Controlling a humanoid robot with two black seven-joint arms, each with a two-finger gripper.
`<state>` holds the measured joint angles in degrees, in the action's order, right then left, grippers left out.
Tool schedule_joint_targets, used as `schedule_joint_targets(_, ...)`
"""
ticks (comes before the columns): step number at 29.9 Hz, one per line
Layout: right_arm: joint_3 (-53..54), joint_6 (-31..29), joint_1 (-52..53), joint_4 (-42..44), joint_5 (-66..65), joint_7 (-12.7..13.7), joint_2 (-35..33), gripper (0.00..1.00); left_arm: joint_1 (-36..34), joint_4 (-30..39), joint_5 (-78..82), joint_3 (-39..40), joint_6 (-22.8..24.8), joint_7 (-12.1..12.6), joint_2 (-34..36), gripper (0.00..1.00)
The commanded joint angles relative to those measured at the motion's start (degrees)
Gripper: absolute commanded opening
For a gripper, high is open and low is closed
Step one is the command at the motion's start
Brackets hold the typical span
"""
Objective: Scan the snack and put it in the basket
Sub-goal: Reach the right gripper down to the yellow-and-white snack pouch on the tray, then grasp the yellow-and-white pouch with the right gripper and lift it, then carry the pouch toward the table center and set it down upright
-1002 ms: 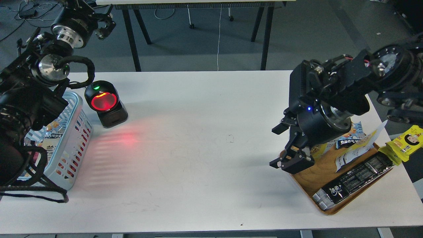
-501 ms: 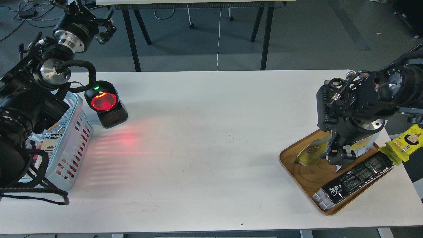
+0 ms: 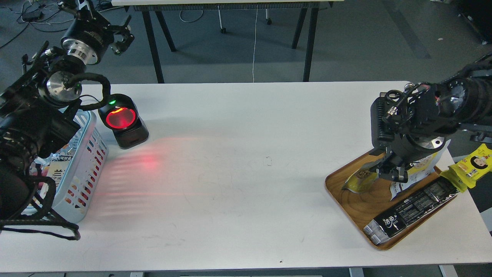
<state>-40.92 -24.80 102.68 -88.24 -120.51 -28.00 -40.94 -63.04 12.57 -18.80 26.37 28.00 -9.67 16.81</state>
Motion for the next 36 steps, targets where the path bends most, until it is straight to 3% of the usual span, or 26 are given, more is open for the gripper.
schedule_joint_targets(1, -0.12, -0.07, -0.02, 0.17, -0.25, 0.00, -0.19, 0.17, 0.11, 0.00, 0.00, 0.00, 0.00, 0.00, -0.02, 1.00)
schedule_joint_targets(6, -0.04, -0.07, -0.63, 0.79, -0.34, 0.00, -0.19, 0.00, 0.20, -0.08, 0.00, 0.00, 0.00, 0.00, -0.02, 1.00)
schedule_joint_targets(18, 1.72, -0.07, 0.24, 1.93, 0.62, 0.00, -0.37, 0.00, 0.20, -0.17, -0.09, 0.09, 0.00, -0.09, 0.42, 1.00)
schedule_joint_targets(25, 4.27, -0.16, 6.47, 2.28, 1.06, 0.00, 1.03, 0.00, 0.20, -0.09, -0.09, 0.09, 0.00, -0.09, 0.16, 1.00)
schedule_joint_targets(32, 8.13, 0.10, 7.36, 5.53, 3.70, 0.00, 8.23, 0.00, 0.11, -0.09, -0.09, 0.09, 0.00, -0.09, -0.11, 1.00)
schedule_joint_targets(36, 9.80, 3.26, 4.82, 10.54, 4.40, 0.00, 13.33, 0.00, 0.11, -0.17, -0.09, 0.09, 0.00, -0.09, 0.24, 1.00)
